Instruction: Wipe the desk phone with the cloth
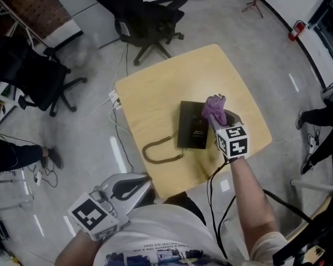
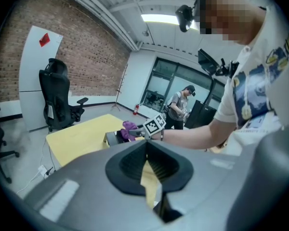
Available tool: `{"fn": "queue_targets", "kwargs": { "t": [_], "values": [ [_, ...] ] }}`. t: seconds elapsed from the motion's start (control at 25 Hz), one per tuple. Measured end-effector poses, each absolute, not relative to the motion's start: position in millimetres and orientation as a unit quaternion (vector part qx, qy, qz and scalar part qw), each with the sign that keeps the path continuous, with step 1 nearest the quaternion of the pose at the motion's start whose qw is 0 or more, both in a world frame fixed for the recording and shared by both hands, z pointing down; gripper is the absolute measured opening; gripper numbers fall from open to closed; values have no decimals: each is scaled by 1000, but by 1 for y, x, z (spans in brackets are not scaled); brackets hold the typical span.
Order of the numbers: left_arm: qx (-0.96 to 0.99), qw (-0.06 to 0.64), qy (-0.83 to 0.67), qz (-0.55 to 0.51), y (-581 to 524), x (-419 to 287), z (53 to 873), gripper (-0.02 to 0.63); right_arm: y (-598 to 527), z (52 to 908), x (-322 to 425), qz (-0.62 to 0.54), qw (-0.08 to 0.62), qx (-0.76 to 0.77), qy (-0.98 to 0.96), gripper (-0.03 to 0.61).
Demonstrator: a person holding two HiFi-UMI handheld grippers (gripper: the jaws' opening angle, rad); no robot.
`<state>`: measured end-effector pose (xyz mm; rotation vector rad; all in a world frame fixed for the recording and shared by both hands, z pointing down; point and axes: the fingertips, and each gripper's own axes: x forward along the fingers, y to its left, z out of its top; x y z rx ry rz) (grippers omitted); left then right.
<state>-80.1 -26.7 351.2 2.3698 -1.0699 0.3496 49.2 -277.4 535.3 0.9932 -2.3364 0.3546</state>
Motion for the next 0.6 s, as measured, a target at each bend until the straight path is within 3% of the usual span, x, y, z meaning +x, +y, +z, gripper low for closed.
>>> {"fn": "queue_targets", "kwargs": {
  "t": [0.6],
  "values": [
    [881,253,-375,138,-22,-65,358,3,-183,603,64,194,330,334,-861,124]
  ]
}}
